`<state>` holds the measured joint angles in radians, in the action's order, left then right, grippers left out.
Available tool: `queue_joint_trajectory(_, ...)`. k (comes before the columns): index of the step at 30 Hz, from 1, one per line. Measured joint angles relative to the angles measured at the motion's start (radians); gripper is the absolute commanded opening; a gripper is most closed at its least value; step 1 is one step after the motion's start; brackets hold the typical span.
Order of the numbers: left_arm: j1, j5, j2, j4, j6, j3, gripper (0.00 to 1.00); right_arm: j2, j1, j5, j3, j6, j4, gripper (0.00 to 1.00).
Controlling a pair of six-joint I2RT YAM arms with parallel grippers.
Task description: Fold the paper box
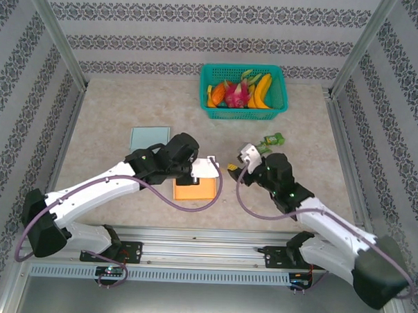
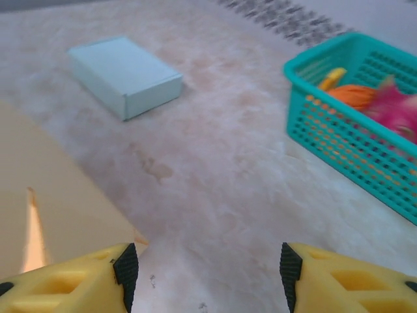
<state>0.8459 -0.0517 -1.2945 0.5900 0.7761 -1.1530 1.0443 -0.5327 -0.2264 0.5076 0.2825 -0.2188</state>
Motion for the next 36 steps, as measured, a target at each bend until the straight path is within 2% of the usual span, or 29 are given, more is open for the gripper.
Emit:
queue_joint_trajectory(3,-0.021,-0.039,0.037,-0.004,0.088,0.01,0.0,0.095,0.052,-0.146,0.079,0.161,0.035,0.6)
queue_joint_trajectory(7,-0.024,-0.08,0.061,-0.027,0.151,0.021,0.0,0.135,0.131,-0.354,0.068,0.311,-0.008,0.6)
queue_joint_trajectory(13,-0.024,-0.124,0.061,-0.055,0.195,0.041,0.0,0.244,0.136,-0.498,0.06,0.438,-0.022,0.58)
queue_joint_trajectory(21,-0.031,-0.124,0.026,-0.093,0.219,0.064,0.0,0.261,0.133,-0.587,0.077,0.5,-0.021,0.58)
queue_joint_trajectory(36,-0.05,-0.109,0.003,-0.148,0.223,0.097,0.0,0.261,0.098,-0.618,0.102,0.534,0.06,0.59)
